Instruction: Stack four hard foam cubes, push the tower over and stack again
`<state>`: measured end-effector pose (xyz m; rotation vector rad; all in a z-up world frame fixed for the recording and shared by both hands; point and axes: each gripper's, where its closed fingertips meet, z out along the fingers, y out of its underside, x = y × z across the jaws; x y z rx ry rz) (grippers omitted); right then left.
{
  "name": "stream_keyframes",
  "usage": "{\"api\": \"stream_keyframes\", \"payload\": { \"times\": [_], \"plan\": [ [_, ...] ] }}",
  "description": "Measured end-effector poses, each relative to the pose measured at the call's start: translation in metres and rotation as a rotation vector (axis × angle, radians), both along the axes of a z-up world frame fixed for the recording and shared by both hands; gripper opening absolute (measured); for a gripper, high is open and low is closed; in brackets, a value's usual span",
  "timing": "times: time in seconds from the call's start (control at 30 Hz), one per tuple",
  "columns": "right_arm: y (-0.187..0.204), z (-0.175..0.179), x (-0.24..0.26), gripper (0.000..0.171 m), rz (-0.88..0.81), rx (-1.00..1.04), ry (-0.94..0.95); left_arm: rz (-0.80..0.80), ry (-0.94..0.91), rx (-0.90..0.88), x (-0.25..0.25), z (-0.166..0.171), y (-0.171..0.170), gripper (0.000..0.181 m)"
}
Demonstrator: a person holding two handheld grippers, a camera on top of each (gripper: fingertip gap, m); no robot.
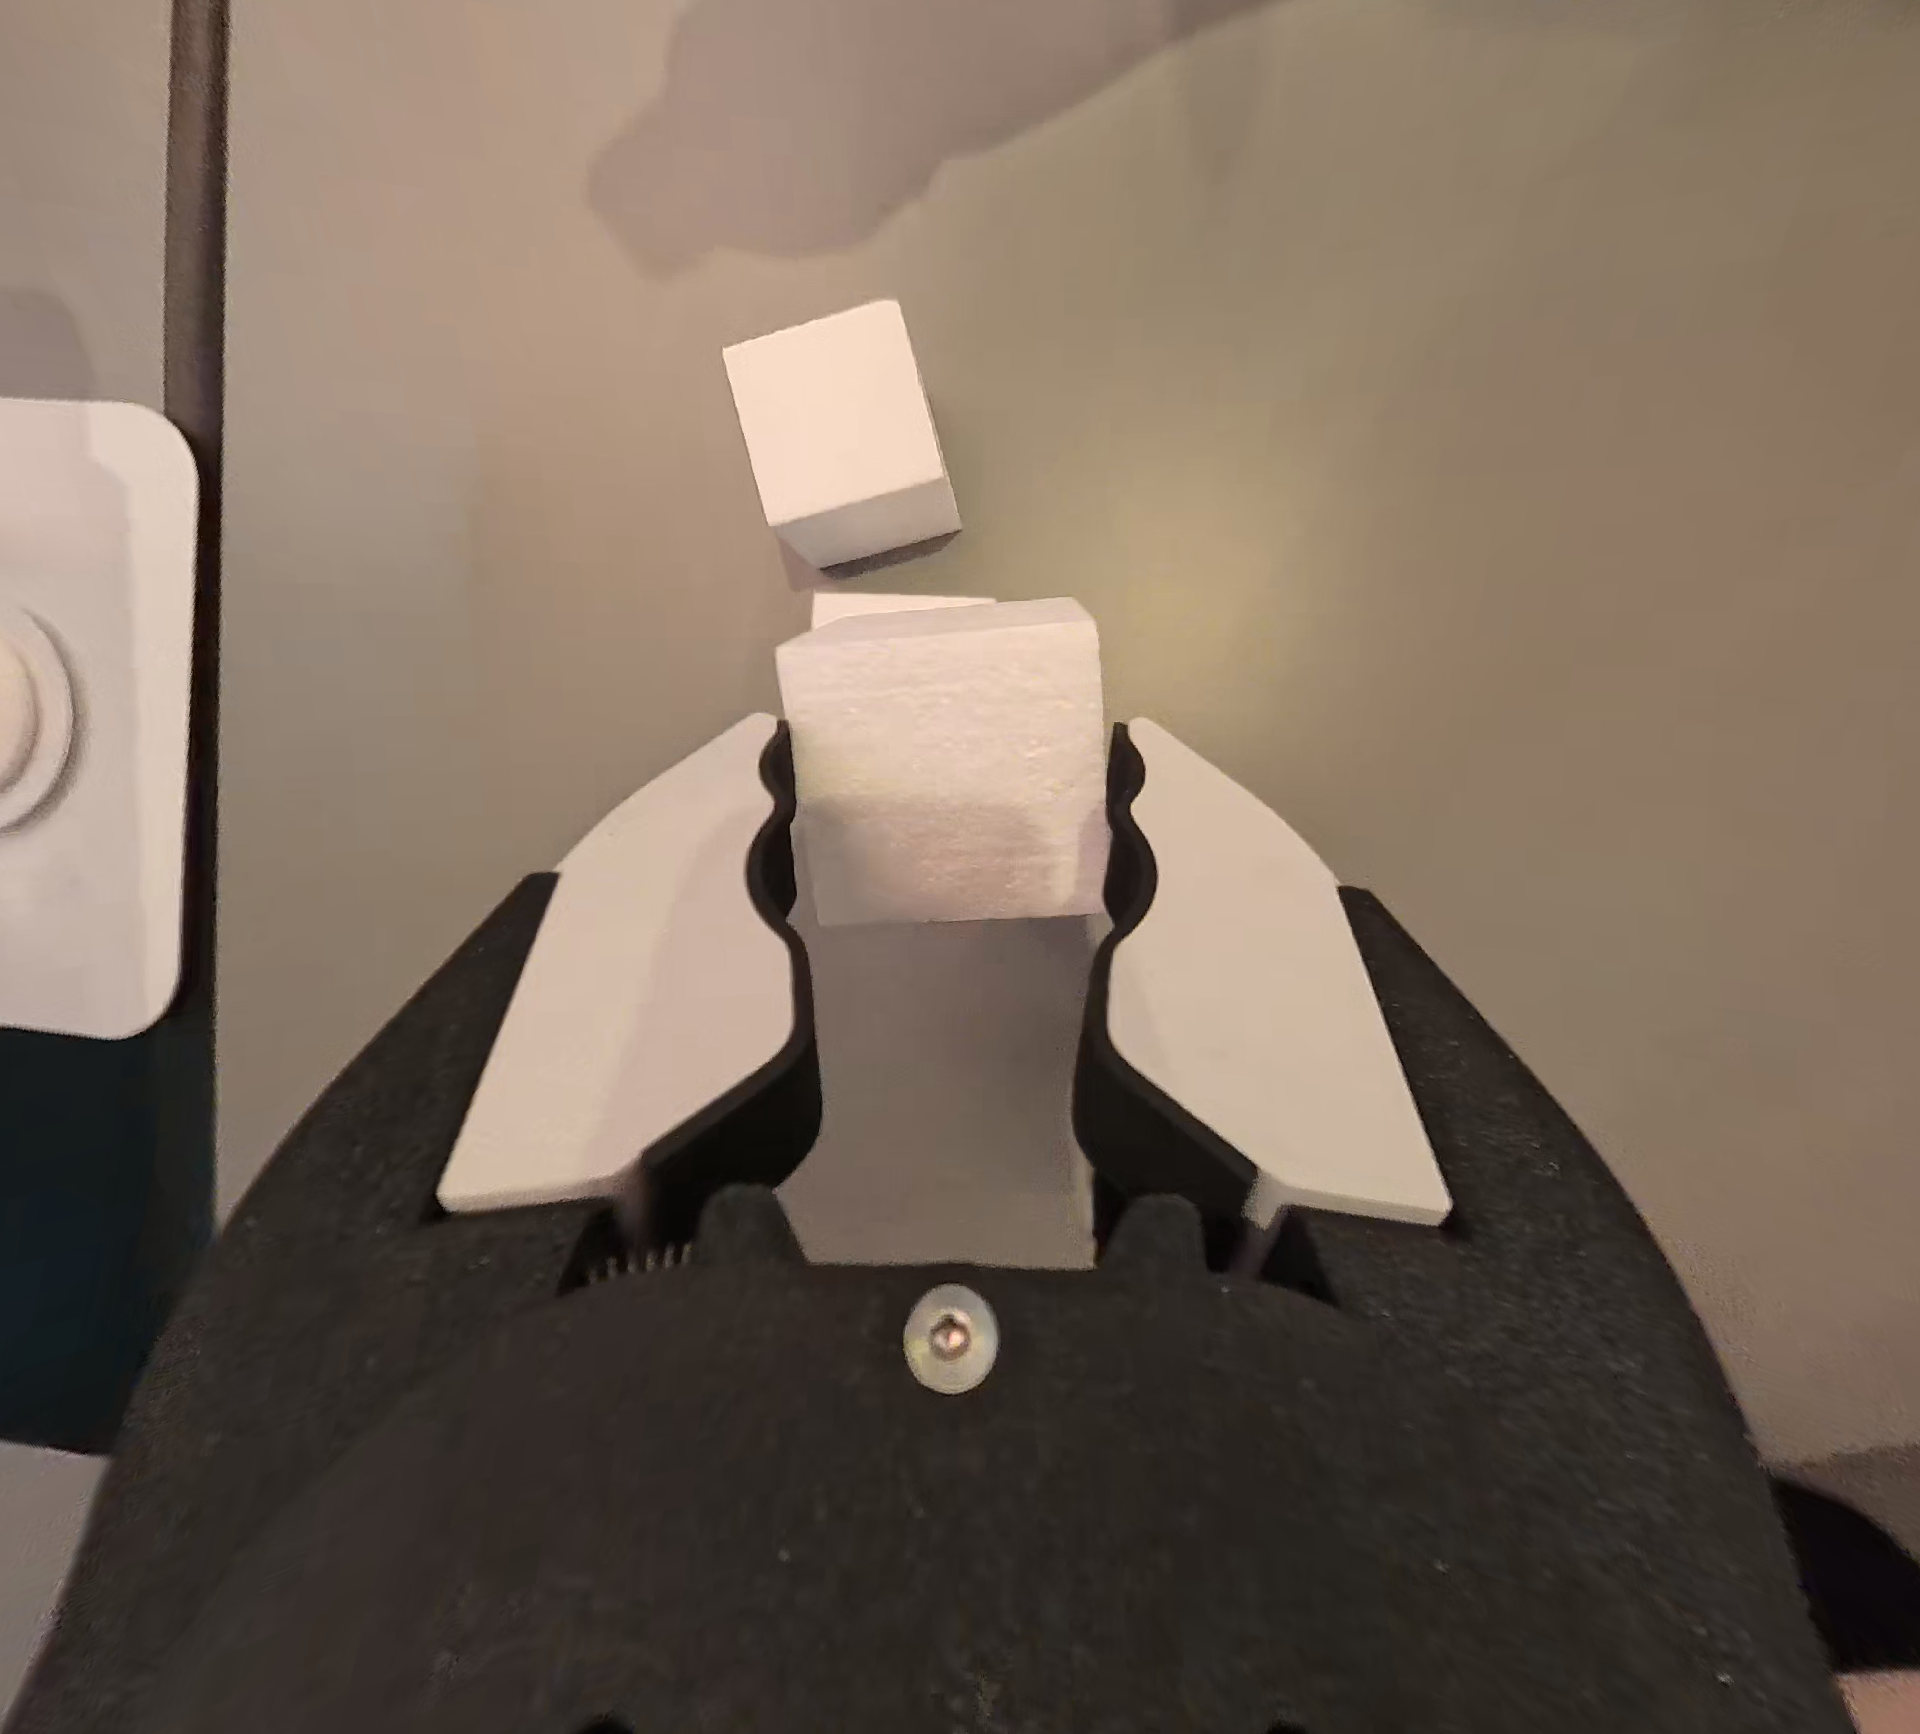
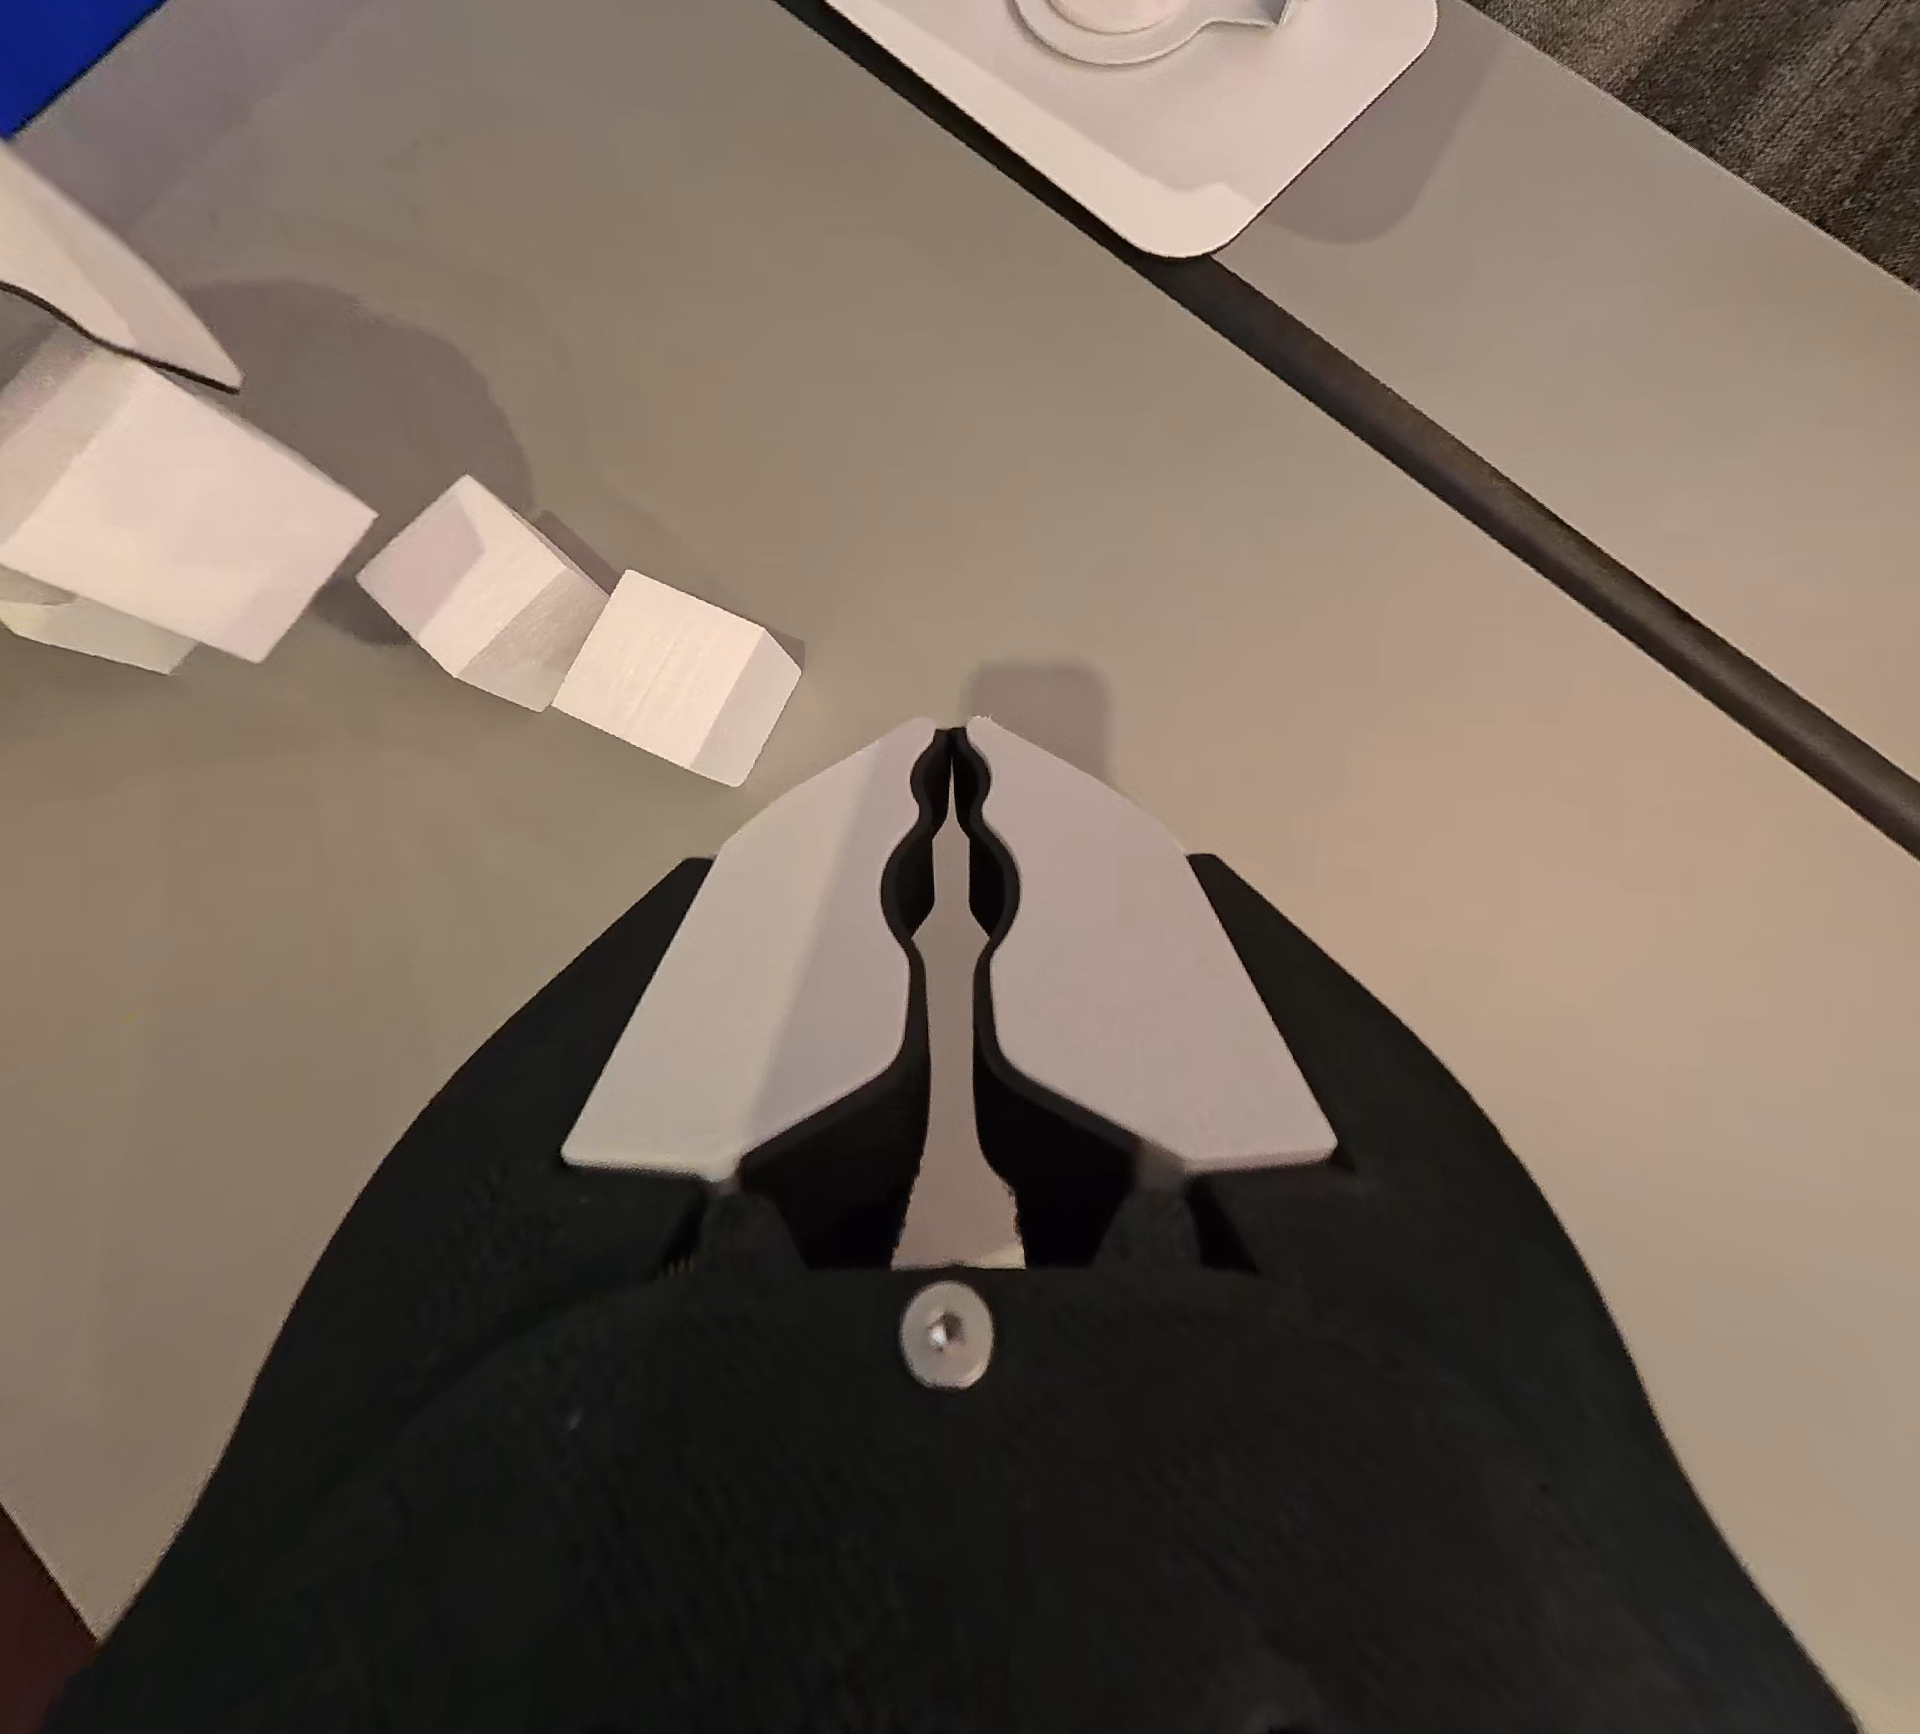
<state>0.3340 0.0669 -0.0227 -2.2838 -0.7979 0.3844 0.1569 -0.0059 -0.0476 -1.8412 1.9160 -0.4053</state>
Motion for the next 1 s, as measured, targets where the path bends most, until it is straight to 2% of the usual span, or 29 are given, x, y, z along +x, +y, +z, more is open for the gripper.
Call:
{"api": "stream_keyframes", "payload": {
  "times": [0.13, 0.23, 0.73, 0.77, 0.8, 0.87, 1.0],
  "plan": [
    [0.001, -0.002, 0.002, 0.001, 0.001, -0.008, 0.004, -0.083, 0.150, -0.012, 0.009, -0.017, 0.006, 0.058],
    [0.002, -0.008, 0.005, 0.001, -0.004, -0.030, 0.008, -0.087, 0.223, -0.036, 0.010, -0.027, 0.013, 0.058],
    [0.005, -0.023, 0.007, 0.001, 0.021, -0.081, 0.003, -0.112, 0.260, -0.030, 0.014, -0.037, 0.020, 0.058],
    [0.005, -0.024, 0.004, 0.002, 0.033, -0.081, 0.014, -0.112, 0.265, -0.031, 0.013, -0.039, 0.020, 0.064],
    [0.004, -0.025, 0.000, 0.005, 0.053, -0.082, 0.030, -0.105, 0.267, -0.026, 0.013, -0.041, 0.022, 0.076],
    [0.003, -0.027, -0.010, 0.015, 0.117, -0.070, 0.058, -0.098, 0.259, 0.001, 0.014, -0.039, 0.026, 0.082],
    [-0.021, -0.028, -0.059, 0.052, 0.511, 0.057, 0.211, -0.076, 0.149, 0.022, 0.015, -0.019, 0.023, 0.088]
  ]
}}
